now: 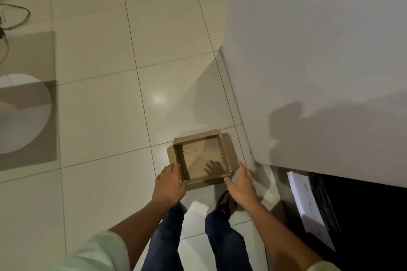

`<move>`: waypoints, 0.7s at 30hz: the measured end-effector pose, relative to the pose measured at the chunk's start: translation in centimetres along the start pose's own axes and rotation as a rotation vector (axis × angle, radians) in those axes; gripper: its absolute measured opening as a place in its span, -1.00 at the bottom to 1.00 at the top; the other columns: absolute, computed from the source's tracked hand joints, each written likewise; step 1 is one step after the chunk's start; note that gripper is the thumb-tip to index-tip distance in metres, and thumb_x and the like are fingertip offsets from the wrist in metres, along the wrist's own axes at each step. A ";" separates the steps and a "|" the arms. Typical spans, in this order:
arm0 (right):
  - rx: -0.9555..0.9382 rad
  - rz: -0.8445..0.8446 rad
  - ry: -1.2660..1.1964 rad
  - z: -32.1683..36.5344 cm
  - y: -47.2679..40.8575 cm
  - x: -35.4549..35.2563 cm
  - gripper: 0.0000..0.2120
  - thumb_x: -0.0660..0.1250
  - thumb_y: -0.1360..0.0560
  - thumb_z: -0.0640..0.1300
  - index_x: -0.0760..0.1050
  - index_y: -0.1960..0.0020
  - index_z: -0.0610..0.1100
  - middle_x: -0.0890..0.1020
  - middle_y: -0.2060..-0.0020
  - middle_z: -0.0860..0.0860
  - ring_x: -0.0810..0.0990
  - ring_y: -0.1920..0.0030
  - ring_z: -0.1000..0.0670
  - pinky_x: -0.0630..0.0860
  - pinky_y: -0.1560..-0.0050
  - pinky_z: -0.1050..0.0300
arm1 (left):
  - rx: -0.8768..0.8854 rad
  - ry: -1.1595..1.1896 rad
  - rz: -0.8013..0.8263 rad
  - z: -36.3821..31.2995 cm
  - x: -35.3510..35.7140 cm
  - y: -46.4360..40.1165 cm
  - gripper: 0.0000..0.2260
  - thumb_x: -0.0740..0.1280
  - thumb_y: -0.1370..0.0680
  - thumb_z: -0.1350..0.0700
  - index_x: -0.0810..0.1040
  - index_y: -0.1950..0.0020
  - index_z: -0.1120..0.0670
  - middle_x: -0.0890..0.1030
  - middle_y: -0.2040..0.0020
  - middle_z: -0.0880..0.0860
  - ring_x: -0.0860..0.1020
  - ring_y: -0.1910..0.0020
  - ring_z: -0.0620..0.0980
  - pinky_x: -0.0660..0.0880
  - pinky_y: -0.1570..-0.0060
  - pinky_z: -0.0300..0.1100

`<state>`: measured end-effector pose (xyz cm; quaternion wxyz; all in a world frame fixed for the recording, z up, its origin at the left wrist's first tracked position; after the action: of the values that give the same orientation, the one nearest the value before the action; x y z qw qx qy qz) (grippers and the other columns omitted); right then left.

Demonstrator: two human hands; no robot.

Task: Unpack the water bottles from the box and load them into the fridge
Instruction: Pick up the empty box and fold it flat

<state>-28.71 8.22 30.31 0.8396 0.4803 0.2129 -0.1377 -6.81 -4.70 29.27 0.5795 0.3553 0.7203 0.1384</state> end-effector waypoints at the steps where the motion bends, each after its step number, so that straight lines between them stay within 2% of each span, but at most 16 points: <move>1: 0.037 -0.002 -0.016 -0.6 -1.1 0.9 -0.27 0.35 -0.60 -0.08 0.02 -0.63 -0.02 0.19 -0.57 -0.06 0.26 -0.52 -0.12 0.30 -0.44 -0.03 | -0.005 -0.010 0.026 0.6 1.2 -0.8 -0.49 0.29 -0.58 -0.09 0.28 -0.49 0.02 0.36 -0.46 0.05 0.34 -0.43 0.07 0.28 -0.41 -0.02; 6: 0.133 0.020 -0.108 -3.5 -7.2 5.7 -0.23 0.39 -0.57 -0.10 0.03 -0.63 0.01 0.21 -0.56 -0.06 0.26 -0.53 -0.13 0.31 -0.45 -0.06 | -0.029 0.036 0.086 3.0 6.3 -6.5 -0.50 0.34 -0.56 -0.06 0.32 -0.45 0.03 0.39 -0.43 0.04 0.39 -0.39 0.05 0.34 -0.38 -0.04; 9: 0.170 0.040 -0.106 -5.9 -10.7 7.8 -0.23 0.39 -0.57 -0.12 0.04 -0.63 0.00 0.19 -0.58 -0.07 0.24 -0.54 -0.15 0.28 -0.47 -0.09 | -0.143 0.195 0.098 5.7 9.3 -9.6 -0.46 0.38 -0.54 -0.05 0.31 -0.46 0.08 0.40 -0.42 0.08 0.44 -0.33 0.09 0.41 -0.29 -0.02; 12: 0.137 0.052 -0.054 -8.2 -14.4 9.5 -0.27 0.36 -0.59 -0.16 0.06 -0.63 -0.04 0.23 -0.56 -0.08 0.24 -0.54 -0.14 0.26 -0.48 -0.07 | -0.235 0.213 0.110 9.4 12.7 -12.6 -0.38 0.38 -0.54 -0.05 0.25 -0.52 0.09 0.34 -0.48 0.09 0.40 -0.40 0.13 0.39 -0.34 0.03; 15: 0.074 0.087 0.048 -10.4 -17.7 11.1 -0.31 0.33 -0.59 -0.17 0.09 -0.62 -0.05 0.25 -0.55 -0.11 0.25 -0.52 -0.14 0.27 -0.46 -0.03 | -0.240 0.204 0.101 12.0 15.6 -15.5 -0.38 0.40 -0.53 -0.03 0.25 -0.52 0.06 0.35 -0.48 0.08 0.41 -0.40 0.13 0.39 -0.33 0.03; 21: 0.097 0.069 0.134 -14.9 -23.6 14.1 -0.30 0.36 -0.58 -0.17 0.11 -0.62 -0.10 0.32 -0.48 -0.15 0.36 -0.45 -0.16 0.34 -0.43 -0.03 | -0.211 0.301 0.097 15.5 20.6 -21.2 -0.30 0.43 -0.52 -0.02 0.15 -0.56 -0.03 0.25 -0.54 0.10 0.31 -0.46 0.15 0.33 -0.38 0.07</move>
<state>-30.09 8.88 -0.92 0.8034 0.5358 0.2451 -0.0864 -1.37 -9.21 -3.35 0.4918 0.3022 0.7624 0.2926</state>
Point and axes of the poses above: each hand's wrist, its own y-axis away from the middle knuckle, its own x-axis out of the palm, z = x × y, the point moved 10 cm from there along -y, towards the middle knuckle
